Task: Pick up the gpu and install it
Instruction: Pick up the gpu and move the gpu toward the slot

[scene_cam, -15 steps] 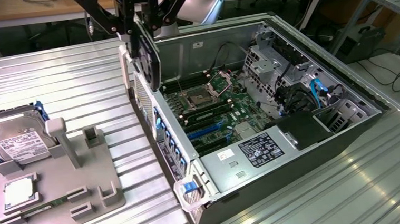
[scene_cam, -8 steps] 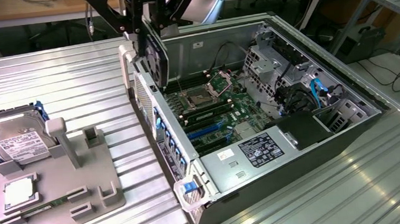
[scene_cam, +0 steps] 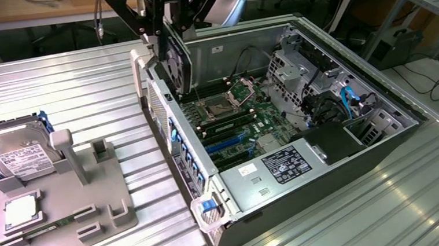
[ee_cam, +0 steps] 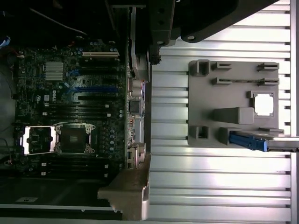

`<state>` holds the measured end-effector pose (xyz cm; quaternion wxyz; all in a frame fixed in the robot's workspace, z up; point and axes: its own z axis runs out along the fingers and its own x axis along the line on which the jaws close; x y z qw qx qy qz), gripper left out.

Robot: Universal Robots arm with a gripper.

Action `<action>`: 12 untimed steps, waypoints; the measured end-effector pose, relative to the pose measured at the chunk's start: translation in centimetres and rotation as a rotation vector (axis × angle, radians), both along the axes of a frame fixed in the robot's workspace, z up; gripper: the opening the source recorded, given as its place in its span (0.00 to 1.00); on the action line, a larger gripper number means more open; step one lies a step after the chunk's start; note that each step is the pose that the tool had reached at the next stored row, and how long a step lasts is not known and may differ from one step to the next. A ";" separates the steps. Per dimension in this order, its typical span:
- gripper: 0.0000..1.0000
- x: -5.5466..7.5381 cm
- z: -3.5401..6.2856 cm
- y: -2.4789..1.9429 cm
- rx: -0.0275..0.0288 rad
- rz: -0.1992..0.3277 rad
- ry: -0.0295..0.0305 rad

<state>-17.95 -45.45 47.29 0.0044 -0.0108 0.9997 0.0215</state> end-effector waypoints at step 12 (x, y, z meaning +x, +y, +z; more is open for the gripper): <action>0.28 1.7 -0.03 0.00 0.0000 0.000 0.0000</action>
